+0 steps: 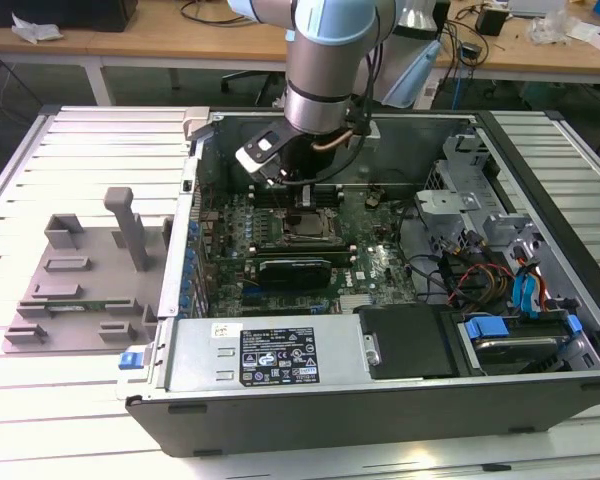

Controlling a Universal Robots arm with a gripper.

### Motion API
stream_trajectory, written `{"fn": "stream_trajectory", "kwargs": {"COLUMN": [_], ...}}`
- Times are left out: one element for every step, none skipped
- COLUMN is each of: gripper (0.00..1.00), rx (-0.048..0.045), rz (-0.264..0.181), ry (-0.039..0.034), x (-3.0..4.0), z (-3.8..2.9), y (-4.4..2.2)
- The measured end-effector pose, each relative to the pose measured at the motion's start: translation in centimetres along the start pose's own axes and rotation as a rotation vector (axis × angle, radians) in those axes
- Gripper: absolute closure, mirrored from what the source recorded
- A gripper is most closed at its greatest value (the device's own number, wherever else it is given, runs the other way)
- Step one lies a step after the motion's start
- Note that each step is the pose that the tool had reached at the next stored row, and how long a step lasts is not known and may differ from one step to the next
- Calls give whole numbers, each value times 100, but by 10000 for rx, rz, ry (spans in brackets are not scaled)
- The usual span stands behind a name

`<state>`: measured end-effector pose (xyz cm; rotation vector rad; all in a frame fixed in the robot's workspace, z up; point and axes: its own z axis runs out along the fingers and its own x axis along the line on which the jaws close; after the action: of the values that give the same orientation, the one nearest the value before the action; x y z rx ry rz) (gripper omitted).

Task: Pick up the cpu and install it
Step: 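Close the cpu cover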

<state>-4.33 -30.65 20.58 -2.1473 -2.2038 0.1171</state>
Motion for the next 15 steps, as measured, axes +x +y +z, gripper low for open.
{"fn": "stream_trajectory", "kwargs": {"gripper": [89,89,89,89,89,89,89,89,89,89,89,89,89,89,89], "rx": [1,2,2,2,1,1,1,1,1,4,5,5,3,0,-8], "rz": [0,1,1,2,3,4,3,2,2,2,2,2,2,1,1], "ry": [0,-1,-1,-1,0,0,-1,-2,-3,-7,-8,-8,-6,-2,9], "x": [0,-1,-1,0,0,0,0,0,0,-1,-1,-1,-1,0,1], "z": [5,7,7,8,8,9,10,12,14,22,25,25,27,23,16], "y": [0,0,0,0,0,1,2,2,2,3,3,3,3,4,4]}}
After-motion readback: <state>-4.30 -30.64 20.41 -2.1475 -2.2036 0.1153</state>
